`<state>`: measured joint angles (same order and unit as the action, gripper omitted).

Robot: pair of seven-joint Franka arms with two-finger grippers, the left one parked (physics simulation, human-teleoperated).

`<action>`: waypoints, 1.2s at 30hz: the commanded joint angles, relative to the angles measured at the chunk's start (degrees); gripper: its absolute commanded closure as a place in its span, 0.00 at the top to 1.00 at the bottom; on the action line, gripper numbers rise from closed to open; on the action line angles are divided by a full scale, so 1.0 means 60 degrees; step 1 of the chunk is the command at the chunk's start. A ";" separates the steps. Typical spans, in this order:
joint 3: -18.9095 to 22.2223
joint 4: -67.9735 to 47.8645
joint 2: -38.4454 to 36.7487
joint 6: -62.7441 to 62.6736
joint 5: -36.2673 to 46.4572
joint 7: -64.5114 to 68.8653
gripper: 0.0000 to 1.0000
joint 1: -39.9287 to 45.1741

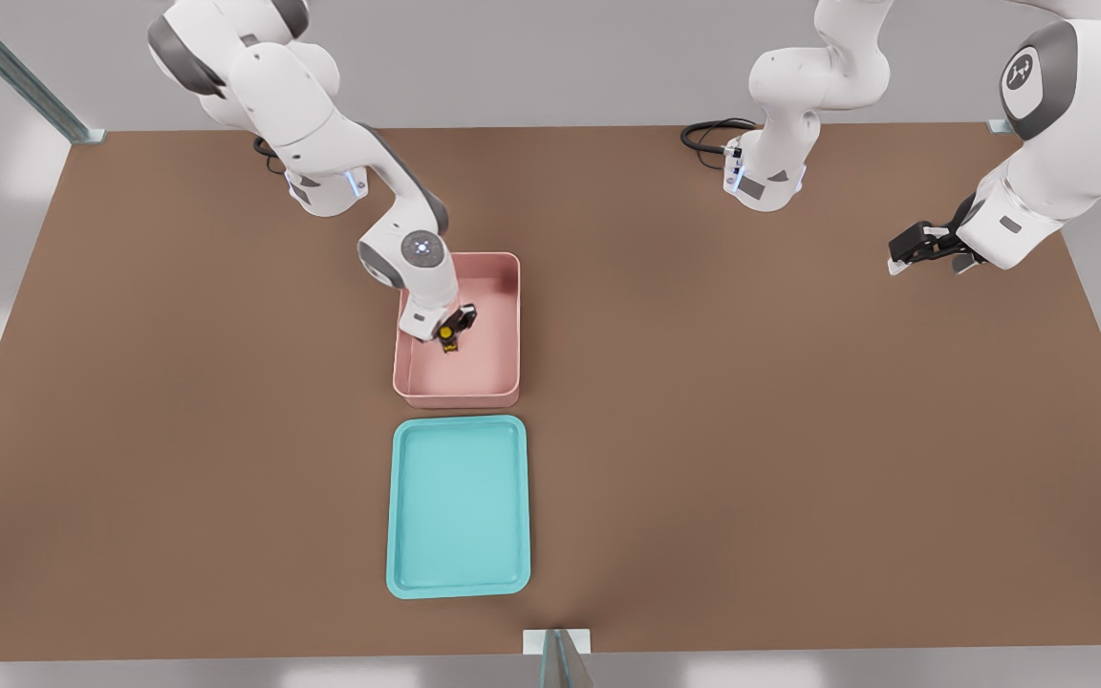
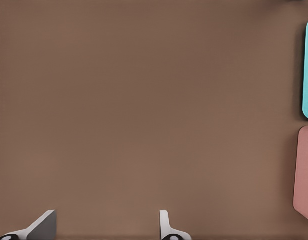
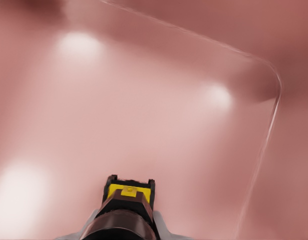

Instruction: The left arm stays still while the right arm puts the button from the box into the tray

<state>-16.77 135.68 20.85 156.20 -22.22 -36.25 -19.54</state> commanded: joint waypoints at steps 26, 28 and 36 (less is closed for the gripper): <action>-0.4354 -0.9123 0.1711 -1.1090 0.1198 0.3390 1.00 0.6655; 0.2483 -0.9299 -0.0471 -1.2556 0.3262 0.6334 1.00 0.2000; 0.2620 -0.8976 -0.1527 -1.2762 0.3439 0.6306 1.00 0.2231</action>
<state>-1.13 81.60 11.98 86.93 -2.64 -13.29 -6.13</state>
